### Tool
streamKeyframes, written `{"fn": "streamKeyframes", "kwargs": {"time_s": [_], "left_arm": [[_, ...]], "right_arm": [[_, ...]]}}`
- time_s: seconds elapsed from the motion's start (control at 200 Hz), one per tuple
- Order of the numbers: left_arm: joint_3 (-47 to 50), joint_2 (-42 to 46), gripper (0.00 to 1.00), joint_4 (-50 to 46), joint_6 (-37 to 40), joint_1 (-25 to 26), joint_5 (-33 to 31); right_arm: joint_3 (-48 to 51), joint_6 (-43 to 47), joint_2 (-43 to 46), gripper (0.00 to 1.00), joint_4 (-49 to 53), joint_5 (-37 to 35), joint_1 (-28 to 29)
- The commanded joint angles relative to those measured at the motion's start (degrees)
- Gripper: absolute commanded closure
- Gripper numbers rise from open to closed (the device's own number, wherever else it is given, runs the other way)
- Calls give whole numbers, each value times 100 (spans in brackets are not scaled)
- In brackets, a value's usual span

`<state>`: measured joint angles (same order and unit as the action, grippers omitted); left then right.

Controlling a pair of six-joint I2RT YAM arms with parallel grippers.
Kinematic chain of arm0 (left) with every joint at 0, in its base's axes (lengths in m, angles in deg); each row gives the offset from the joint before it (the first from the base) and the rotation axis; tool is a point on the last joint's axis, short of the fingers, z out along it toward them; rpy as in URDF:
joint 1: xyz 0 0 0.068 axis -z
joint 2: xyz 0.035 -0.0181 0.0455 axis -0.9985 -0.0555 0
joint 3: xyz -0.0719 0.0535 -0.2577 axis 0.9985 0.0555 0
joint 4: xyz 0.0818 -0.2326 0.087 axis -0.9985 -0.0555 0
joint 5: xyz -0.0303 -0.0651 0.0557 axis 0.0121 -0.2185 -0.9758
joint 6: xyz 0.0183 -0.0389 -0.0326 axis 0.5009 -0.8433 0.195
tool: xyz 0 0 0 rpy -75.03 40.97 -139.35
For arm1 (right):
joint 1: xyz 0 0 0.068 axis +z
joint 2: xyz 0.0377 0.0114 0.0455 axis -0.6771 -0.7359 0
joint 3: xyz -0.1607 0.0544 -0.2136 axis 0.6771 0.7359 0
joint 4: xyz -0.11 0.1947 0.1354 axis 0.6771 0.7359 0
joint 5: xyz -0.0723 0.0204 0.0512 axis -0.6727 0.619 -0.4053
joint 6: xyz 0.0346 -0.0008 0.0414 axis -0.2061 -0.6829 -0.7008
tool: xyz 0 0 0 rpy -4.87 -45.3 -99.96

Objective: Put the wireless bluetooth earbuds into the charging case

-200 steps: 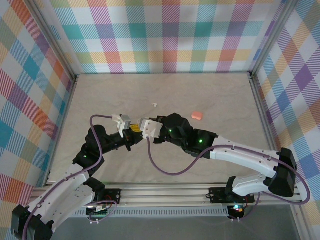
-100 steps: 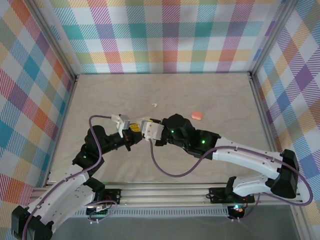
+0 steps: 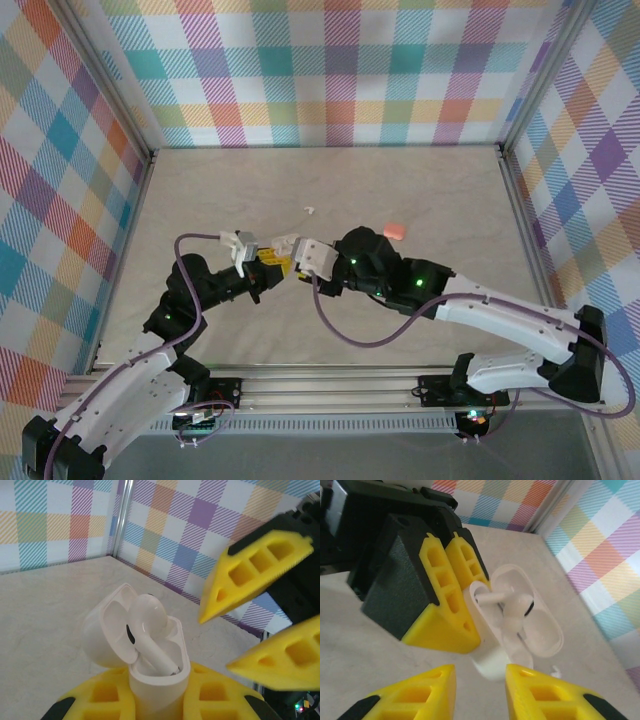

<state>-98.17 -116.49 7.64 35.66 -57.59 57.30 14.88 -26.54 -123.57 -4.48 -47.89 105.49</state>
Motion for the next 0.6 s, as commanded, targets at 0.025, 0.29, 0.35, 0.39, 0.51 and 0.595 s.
{"fn": "streamKeyframes", "kwargs": {"time_s": [0.025,0.29,0.35,0.39,0.51,0.595], "left_arm": [[192,82,100,589,338,39,100],[200,-93,100,643,589,39,208],[199,-103,100,628,598,39,208],[188,-93,100,602,613,38,213],[195,-68,100,521,633,39,217],[200,-50,100,494,635,39,235]], "right_arm": [[-673,-1258,180,66,684,1118,-466],[-1526,-2033,-415,71,1433,1846,-792],[-1644,-2065,-575,72,1556,1823,-819],[-1734,-2107,-677,72,1631,1829,-844],[-1990,-2313,-967,72,1829,1925,-856],[-2037,-2410,-1083,69,1851,1916,-861]]}}
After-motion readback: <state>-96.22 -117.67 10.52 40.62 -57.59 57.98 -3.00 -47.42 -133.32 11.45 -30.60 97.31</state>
